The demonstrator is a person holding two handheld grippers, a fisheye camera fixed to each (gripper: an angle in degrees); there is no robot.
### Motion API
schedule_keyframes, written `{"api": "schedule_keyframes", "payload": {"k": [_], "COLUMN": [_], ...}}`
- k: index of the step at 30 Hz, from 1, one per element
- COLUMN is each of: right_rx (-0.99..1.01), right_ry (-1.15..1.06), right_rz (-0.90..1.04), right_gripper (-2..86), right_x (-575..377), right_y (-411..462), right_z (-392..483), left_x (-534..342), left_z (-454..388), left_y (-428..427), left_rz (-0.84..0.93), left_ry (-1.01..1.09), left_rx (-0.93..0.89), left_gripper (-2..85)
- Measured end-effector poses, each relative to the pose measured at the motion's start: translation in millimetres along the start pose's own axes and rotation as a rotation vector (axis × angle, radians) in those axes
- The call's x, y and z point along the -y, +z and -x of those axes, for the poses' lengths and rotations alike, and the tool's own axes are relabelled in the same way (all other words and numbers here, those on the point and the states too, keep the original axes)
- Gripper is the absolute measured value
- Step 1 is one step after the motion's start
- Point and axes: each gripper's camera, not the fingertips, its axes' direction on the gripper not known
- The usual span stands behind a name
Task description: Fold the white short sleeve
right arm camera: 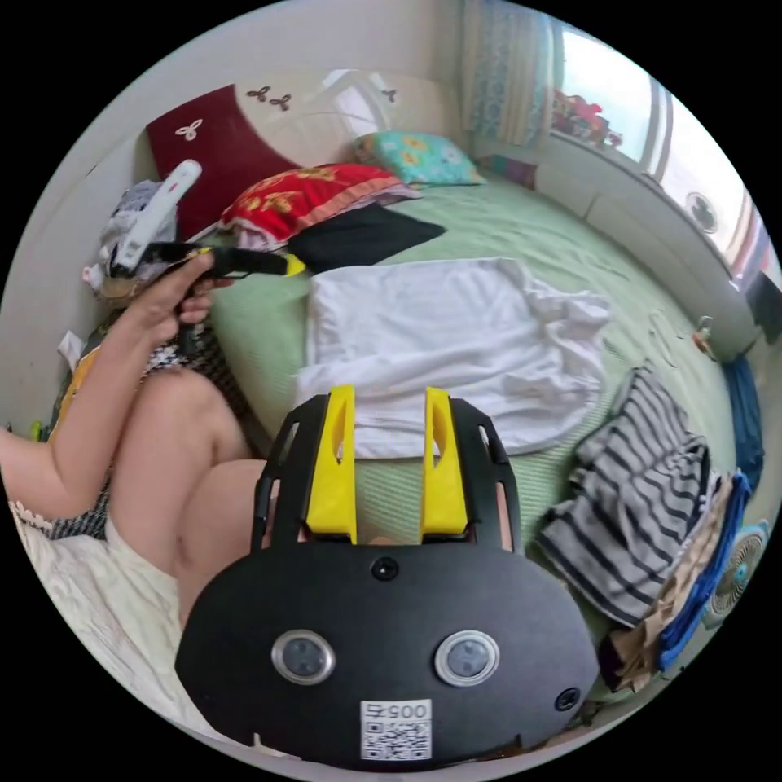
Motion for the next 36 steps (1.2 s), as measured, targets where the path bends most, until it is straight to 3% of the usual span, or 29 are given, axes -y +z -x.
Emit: {"api": "schedule_keyframes", "payload": {"k": [5,12,15,18,21,25,29,36], "right_rx": [-0.133,-0.136,-0.119,-0.1,-0.114,-0.002,0.069,0.021], "right_ry": [0.105,0.11,0.137,0.153,0.155,0.276,0.392,0.265], "right_rz": [0.071,0.344,0.301,0.297,0.277,0.226,0.239,0.391], "right_gripper": [13.4,12.2,9.6,0.8,-0.8,-1.0,-0.9,7.0], "right_x": [44,86,85,85,85,58,-14,-58], "right_y": [33,131,132,118,80,13,-14,12], "right_z": [-102,-158,-162,-163,-158,-145,-97,-43], "left_x": [-13,-4,6,15,26,43,51,24], "left_z": [-23,-54,-65,-71,-73,-57,-34,-3], "left_y": [62,110,114,115,84,24,5,19], "left_rz": [0.216,0.295,0.265,0.24,0.183,0.115,0.158,0.311], "left_ry": [0.039,0.074,0.08,0.098,0.149,0.176,0.201,0.179], "left_rx": [-0.175,-0.142,-0.095,-0.09,-0.048,-0.027,-0.002,0.096], "left_gripper": [15.5,15.3,12.7,6.4,4.9,4.8,5.0,9.4]}}
